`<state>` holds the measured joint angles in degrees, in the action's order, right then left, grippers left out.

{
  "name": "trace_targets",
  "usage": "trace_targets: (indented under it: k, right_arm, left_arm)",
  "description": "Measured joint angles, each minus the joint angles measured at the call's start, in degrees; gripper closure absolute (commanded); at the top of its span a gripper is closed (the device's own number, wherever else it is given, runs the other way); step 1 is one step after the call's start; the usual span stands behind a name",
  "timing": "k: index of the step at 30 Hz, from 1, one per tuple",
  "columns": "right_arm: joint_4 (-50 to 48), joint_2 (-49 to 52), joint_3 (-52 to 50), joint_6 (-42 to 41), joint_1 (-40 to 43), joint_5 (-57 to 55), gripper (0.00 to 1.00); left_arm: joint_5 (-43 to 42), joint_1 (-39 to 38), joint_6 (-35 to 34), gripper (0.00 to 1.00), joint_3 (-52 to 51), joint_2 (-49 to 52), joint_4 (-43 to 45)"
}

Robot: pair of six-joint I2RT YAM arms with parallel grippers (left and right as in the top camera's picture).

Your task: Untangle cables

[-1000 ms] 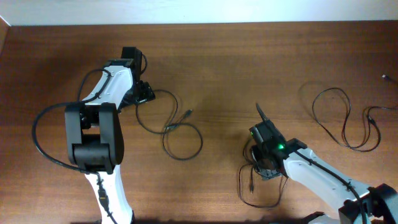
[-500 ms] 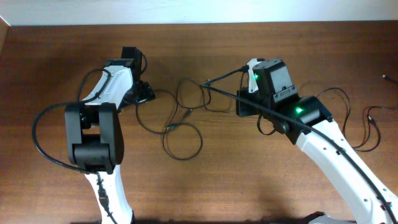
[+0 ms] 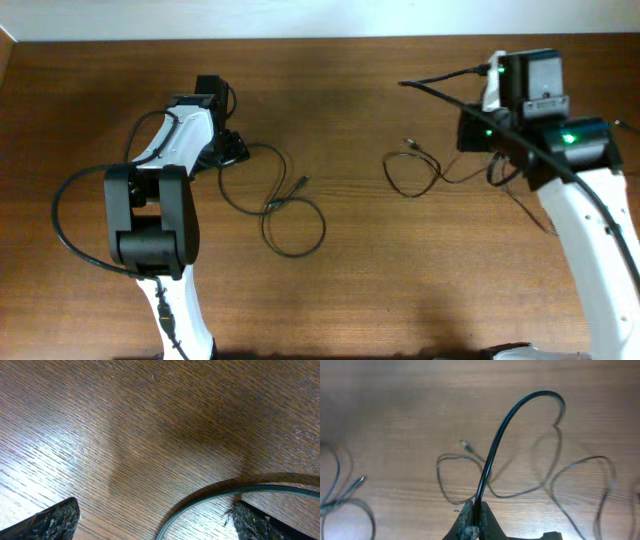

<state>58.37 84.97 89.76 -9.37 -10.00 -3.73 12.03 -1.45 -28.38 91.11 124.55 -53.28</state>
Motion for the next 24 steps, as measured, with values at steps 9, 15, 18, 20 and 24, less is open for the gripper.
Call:
trace_targets:
  k: [9,15,18,20,24]
  right_arm:
    - [0.96,22.25,0.07,0.81,-2.49,6.08,0.9]
    - [0.96,29.05,0.04,1.33,-2.49,10.93,0.4]
    - [0.15,29.68,-0.2,1.55,-2.49,11.45,0.35]
    - [-0.44,29.7,-0.83,2.16,-2.49,11.61,0.35]
    - [-1.22,29.81,-1.4,6.12,-2.84,11.61,0.34]
  left_arm:
    - [0.0,0.0,0.0,0.01,0.0,0.0,0.0]
    - [0.0,0.0,0.0,0.01,0.0,0.0,0.0]
    - [0.0,0.0,0.0,0.01,0.0,0.0,0.0]
    - [0.0,0.0,0.0,0.01,0.0,0.0,0.0]
    - [0.0,0.0,0.0,0.01,0.0,0.0,0.0]
